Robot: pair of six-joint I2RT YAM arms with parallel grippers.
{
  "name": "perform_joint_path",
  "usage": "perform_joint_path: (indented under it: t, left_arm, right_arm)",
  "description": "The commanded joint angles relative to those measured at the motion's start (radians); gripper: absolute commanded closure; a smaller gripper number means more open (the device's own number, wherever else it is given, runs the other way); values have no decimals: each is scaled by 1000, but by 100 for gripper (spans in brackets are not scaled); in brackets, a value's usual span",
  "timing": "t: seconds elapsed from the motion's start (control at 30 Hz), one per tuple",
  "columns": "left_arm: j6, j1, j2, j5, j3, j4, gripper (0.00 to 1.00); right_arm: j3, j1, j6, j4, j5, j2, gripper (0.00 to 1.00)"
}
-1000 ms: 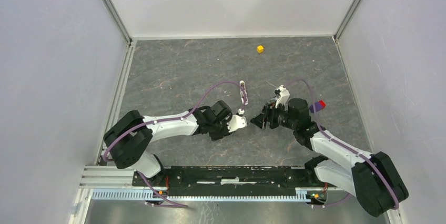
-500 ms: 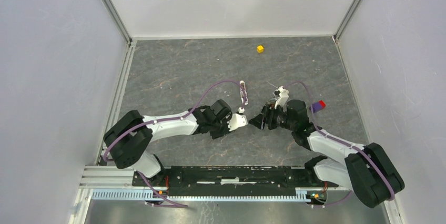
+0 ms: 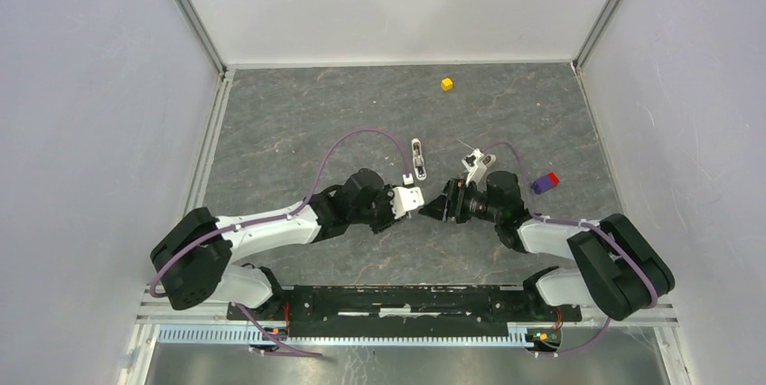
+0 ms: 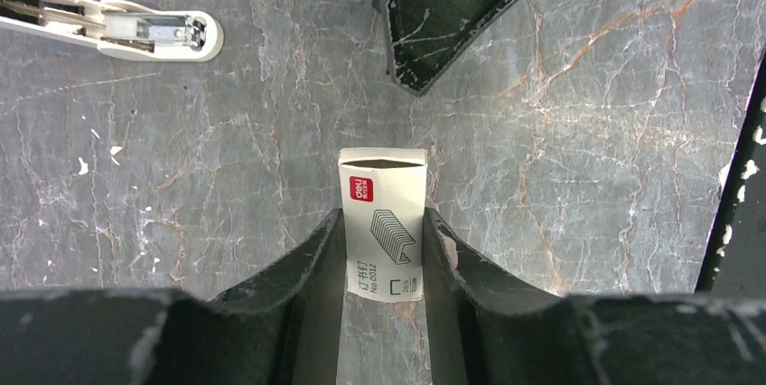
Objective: Load the staples into the stapler
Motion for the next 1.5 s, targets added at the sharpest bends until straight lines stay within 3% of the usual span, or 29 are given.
perform_joint_path:
  t: [0.0,1.47]
  left_arm:
    - [-34,4,-37,40,-30,120,59]
    - [-4,4,-118,55,-123,309,56]
  right_arm:
    - [25,10,53,128,-53,31,20]
    - [67,108,123,227,-48,200,26]
